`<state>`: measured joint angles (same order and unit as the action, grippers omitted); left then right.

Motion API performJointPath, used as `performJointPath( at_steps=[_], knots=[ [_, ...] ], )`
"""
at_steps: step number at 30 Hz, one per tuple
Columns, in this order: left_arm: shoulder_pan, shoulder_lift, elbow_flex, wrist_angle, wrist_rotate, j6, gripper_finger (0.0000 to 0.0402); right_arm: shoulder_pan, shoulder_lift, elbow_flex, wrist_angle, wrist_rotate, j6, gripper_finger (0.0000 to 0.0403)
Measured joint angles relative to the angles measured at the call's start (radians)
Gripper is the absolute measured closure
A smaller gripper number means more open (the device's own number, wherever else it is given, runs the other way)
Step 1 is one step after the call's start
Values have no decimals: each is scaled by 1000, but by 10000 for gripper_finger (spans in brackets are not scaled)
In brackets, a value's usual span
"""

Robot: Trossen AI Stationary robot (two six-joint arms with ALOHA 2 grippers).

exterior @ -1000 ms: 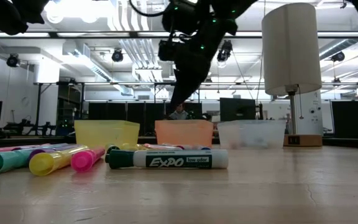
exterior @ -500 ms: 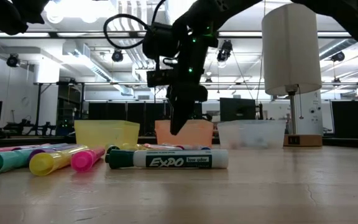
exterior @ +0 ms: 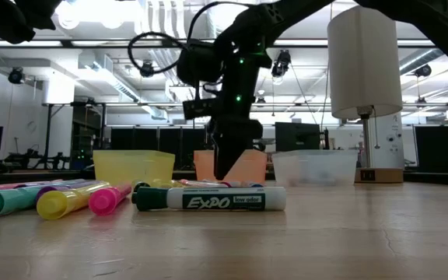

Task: Pick & Place Markers
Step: Put the light blue mini marker into the white bin

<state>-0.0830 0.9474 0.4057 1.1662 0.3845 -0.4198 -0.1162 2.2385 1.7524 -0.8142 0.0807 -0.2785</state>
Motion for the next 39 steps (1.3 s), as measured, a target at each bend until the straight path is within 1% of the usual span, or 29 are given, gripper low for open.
performJointPath(
  at_steps=[6, 10, 13, 18, 20, 28, 39],
  knots=[
    [0, 0, 0, 0, 1, -2, 268, 0, 35, 0, 9, 0, -6, 269],
    [0, 0, 0, 0, 3, -2, 268, 0, 35, 0, 8, -3, 2, 282],
    [0, 0, 0, 0, 3, -2, 268, 0, 35, 0, 5, -14, 34, 304],
    [0, 0, 0, 0, 3, -2, 268, 0, 35, 0, -5, -38, 85, 363],
    [0, 0, 0, 0, 3, -3, 268, 2, 31, 0, -19, -37, 89, 379],
    [0, 0, 0, 0, 4, -3, 268, 13, -10, 23, -151, -36, 155, 374],
    [0, 0, 0, -1, 18, -4, 268, 25, -171, 23, -286, -23, 259, 374]
  ],
)
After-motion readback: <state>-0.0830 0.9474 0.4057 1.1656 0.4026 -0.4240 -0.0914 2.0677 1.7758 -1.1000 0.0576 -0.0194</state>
